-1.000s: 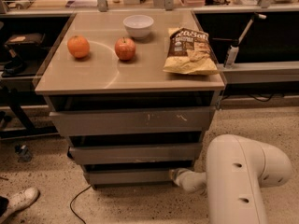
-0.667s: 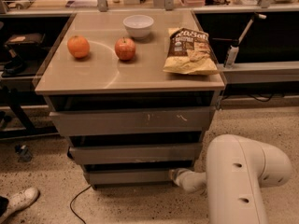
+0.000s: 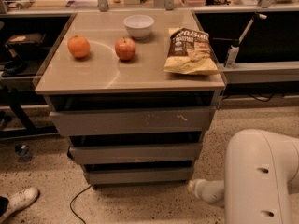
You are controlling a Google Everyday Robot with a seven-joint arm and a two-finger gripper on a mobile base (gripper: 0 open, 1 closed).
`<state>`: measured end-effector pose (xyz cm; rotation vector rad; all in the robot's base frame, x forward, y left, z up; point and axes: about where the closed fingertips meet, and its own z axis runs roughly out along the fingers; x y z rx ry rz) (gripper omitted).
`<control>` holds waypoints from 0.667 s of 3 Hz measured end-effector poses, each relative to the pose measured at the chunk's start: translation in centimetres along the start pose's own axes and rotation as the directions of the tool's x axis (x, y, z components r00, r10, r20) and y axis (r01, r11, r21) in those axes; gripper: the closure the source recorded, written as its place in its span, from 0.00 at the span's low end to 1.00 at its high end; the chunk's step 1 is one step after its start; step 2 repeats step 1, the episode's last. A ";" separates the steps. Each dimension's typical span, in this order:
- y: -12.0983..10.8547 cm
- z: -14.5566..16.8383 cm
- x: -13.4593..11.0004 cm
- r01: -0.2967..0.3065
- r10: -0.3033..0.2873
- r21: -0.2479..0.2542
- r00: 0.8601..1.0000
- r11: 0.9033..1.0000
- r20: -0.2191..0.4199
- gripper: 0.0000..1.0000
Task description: Close bottom drawer
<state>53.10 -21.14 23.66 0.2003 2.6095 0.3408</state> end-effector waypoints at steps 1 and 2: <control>-0.3 -1.7 3.7 -0.011 0.012 0.013 0.998 1.000 -0.065 0.81; -0.3 -1.7 3.7 -0.011 0.012 0.013 0.998 1.000 -0.065 0.81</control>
Offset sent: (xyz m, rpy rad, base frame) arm 0.0000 0.0000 0.0000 0.0000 0.0000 0.0000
